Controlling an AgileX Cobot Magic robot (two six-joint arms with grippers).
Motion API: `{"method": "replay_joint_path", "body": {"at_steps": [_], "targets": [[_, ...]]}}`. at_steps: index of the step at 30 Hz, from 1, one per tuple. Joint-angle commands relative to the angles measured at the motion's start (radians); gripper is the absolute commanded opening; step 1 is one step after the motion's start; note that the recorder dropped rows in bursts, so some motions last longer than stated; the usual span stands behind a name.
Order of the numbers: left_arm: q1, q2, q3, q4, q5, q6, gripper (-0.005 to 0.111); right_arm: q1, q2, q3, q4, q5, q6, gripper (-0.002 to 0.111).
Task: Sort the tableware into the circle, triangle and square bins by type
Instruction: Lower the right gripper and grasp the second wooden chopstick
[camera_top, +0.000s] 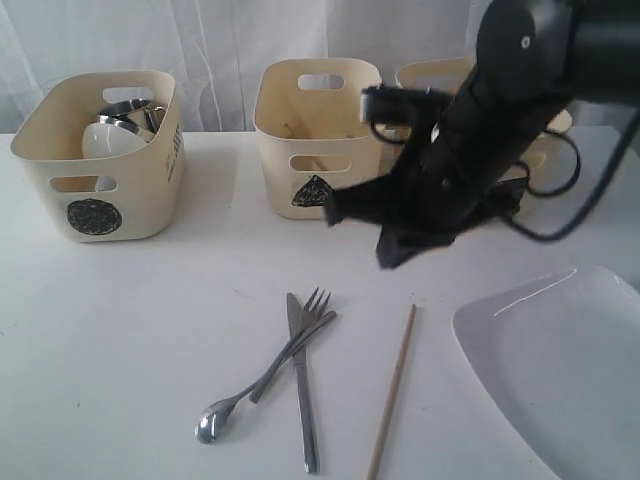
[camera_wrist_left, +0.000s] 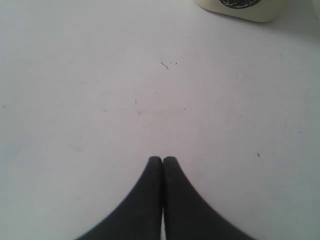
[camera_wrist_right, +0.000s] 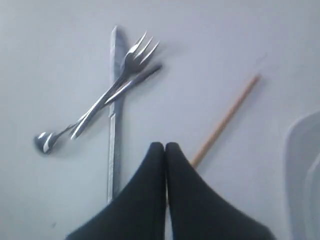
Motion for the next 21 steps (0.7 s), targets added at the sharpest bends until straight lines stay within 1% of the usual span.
{"method": "replay_joint_path", "body": {"at_steps": [1, 4, 7, 10, 12, 13, 16, 17, 19, 21], "targets": [[0.002, -0.003, 0.009, -0.014, 0.057, -0.001, 0.001, 0.128, -0.086, 0.151, 0.094, -0.082, 0.000, 0.000], [0.002, -0.003, 0.009, -0.014, 0.057, -0.001, 0.001, 0.175, -0.073, 0.183, 0.086, -0.126, 0.000, 0.000], [0.002, -0.003, 0.009, -0.014, 0.057, -0.001, 0.001, 0.179, -0.037, 0.192, 0.083, -0.115, 0.000, 0.004], [0.002, -0.003, 0.009, -0.014, 0.057, -0.001, 0.001, 0.179, 0.004, 0.192, 0.081, -0.054, -0.007, 0.018], [0.002, -0.003, 0.009, -0.014, 0.057, -0.001, 0.001, 0.179, 0.037, 0.192, 0.060, -0.043, -0.011, 0.030], [0.002, -0.003, 0.009, -0.014, 0.057, -0.001, 0.001, 0.179, 0.050, 0.192, 0.048, -0.055, -0.011, 0.034], [0.002, -0.003, 0.009, -0.014, 0.057, -0.001, 0.001, 0.179, 0.096, 0.192, -0.006, -0.152, -0.011, 0.052], [0.002, -0.003, 0.009, -0.014, 0.057, -0.001, 0.001, 0.177, 0.109, 0.192, -0.020, -0.173, 0.003, 0.056], [0.002, -0.003, 0.009, -0.014, 0.057, -0.001, 0.001, 0.177, 0.129, 0.192, -0.062, -0.196, 0.114, 0.058], [0.002, -0.003, 0.009, -0.014, 0.057, -0.001, 0.001, 0.177, 0.141, 0.192, -0.136, -0.190, 0.325, 0.058]]}}
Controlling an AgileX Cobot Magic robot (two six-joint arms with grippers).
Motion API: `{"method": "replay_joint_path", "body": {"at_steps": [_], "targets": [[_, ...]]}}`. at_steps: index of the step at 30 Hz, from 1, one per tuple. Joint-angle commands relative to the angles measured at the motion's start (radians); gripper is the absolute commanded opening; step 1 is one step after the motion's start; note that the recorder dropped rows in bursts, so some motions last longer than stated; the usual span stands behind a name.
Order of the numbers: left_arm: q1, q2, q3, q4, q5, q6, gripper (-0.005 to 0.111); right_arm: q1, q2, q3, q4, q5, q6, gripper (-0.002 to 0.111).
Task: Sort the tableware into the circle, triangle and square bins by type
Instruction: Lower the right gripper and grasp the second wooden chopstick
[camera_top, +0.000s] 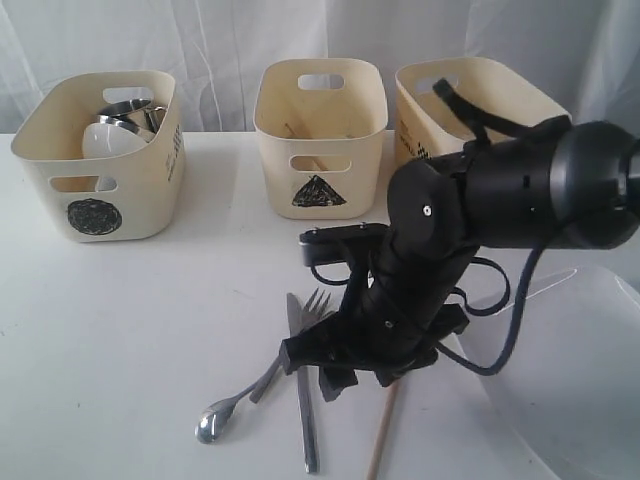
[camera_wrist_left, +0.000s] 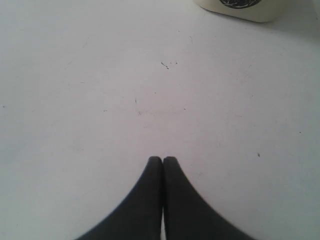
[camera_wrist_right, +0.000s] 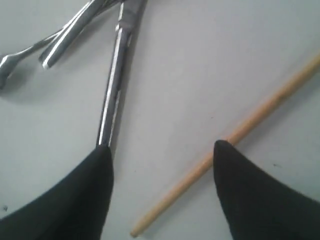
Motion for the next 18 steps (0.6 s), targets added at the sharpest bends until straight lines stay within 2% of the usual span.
{"method": "replay_joint_path", "body": {"at_steps": [1, 3, 9, 18], "targets": [[0.002, -0.003, 0.009, -0.014, 0.057, -0.001, 0.001, 0.000, 0.034, 0.003, -0.170, -0.007, 0.382, 0.058], [0.002, -0.003, 0.009, -0.014, 0.057, -0.001, 0.001, 0.000, 0.051, 0.003, -0.246, 0.026, 0.517, 0.058], [0.002, -0.003, 0.009, -0.014, 0.057, -0.001, 0.001, 0.000, 0.112, 0.003, -0.262, 0.055, 0.526, 0.057], [0.002, -0.003, 0.009, -0.014, 0.057, -0.001, 0.001, 0.000, 0.128, 0.003, -0.255, 0.015, 0.499, 0.032]]}}
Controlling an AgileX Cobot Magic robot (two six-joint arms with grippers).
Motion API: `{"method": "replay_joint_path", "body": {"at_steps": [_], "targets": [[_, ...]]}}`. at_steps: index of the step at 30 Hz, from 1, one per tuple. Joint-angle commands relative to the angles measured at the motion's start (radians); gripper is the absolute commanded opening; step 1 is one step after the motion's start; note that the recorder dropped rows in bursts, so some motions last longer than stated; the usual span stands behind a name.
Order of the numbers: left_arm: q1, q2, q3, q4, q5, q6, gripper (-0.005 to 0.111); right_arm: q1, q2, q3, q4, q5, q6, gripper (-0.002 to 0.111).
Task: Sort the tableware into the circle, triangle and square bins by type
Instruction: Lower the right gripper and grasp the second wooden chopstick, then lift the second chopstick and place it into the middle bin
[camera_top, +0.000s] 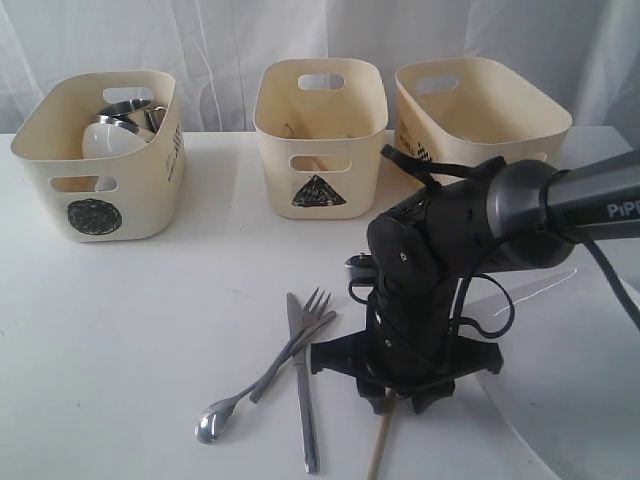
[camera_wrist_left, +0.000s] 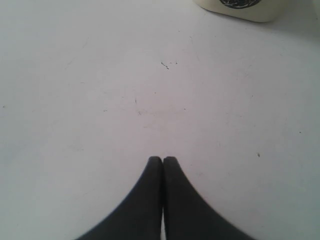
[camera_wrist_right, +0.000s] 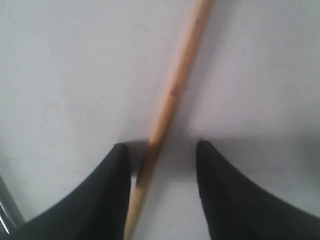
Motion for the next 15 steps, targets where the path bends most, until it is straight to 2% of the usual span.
{"method": "replay_joint_path", "body": {"at_steps": [1, 15], "targets": [[0.002, -0.003, 0.009, -0.014, 0.057, -0.001, 0.001, 0.000, 0.004, 0.003, -0.009, -0.025, -0.020, 0.030], [0.002, -0.003, 0.009, -0.014, 0.057, -0.001, 0.001, 0.000, 0.004, 0.003, 0.047, -0.138, -0.020, 0.005]]}}
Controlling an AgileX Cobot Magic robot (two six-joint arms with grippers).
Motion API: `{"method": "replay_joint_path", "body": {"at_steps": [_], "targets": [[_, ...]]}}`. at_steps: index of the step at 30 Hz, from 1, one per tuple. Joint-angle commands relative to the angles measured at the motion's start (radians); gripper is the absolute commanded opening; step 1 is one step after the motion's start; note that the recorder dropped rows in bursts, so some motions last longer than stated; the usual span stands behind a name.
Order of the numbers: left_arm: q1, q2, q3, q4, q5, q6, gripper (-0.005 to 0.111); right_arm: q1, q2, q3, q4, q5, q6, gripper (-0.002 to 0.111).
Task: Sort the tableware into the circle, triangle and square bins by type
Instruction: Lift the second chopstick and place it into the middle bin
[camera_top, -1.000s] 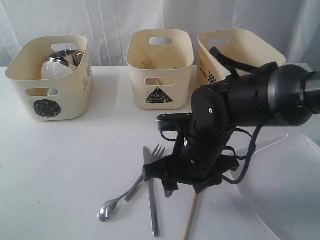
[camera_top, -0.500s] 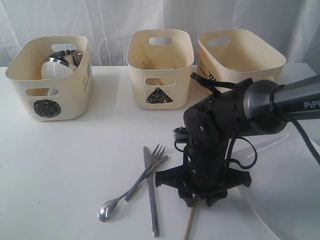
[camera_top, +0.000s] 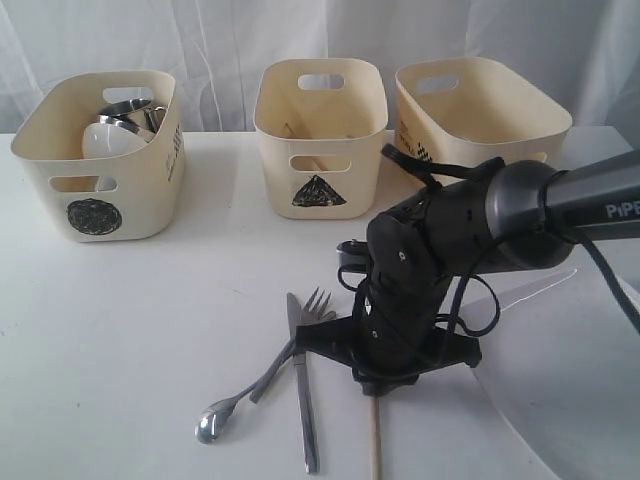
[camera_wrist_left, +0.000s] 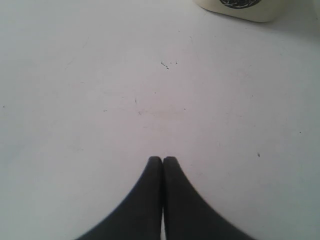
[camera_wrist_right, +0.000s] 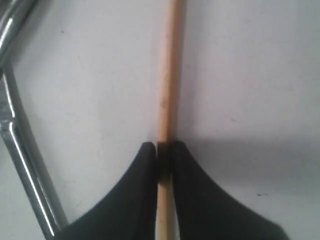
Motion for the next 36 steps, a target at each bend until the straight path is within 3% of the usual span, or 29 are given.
{"method": "replay_joint_path", "body": {"at_steps": [1, 9, 14, 22, 24, 29, 33, 36], "targets": [[0.002, -0.003, 0.009, -0.014, 0.057, -0.001, 0.001, 0.000, 0.002, 0.003, 0.009, -0.011, -0.010, 0.001], [0.002, -0.003, 0.009, -0.014, 0.057, -0.001, 0.001, 0.000, -0.012, 0.001, 0.073, -0.003, -0.075, 0.000], [0.002, -0.003, 0.009, -0.014, 0.057, -0.001, 0.001, -0.003, -0.081, -0.035, 0.252, 0.038, -0.375, 0.000], [0.002, -0.003, 0.009, -0.014, 0.057, -0.001, 0.001, -0.115, -0.169, -0.254, 0.330, 0.162, -0.481, 0.000], [0.002, -0.003, 0.009, -0.014, 0.057, -0.001, 0.001, -0.158, -0.171, -0.334, 0.488, 0.158, -0.610, 0.000], [0.002, -0.003, 0.009, -0.014, 0.057, -0.001, 0.001, -0.364, -0.052, -0.424, 1.148, 0.170, -1.057, 0.000], [0.002, -0.003, 0.009, -0.014, 0.057, -0.001, 0.001, -0.476, 0.145, -0.488, 1.739, 0.333, -1.467, 0.000], [0.002, -0.003, 0.009, -0.014, 0.057, -0.001, 0.001, -0.497, 0.266, -0.599, 1.739, 0.253, -1.522, 0.000]]}}
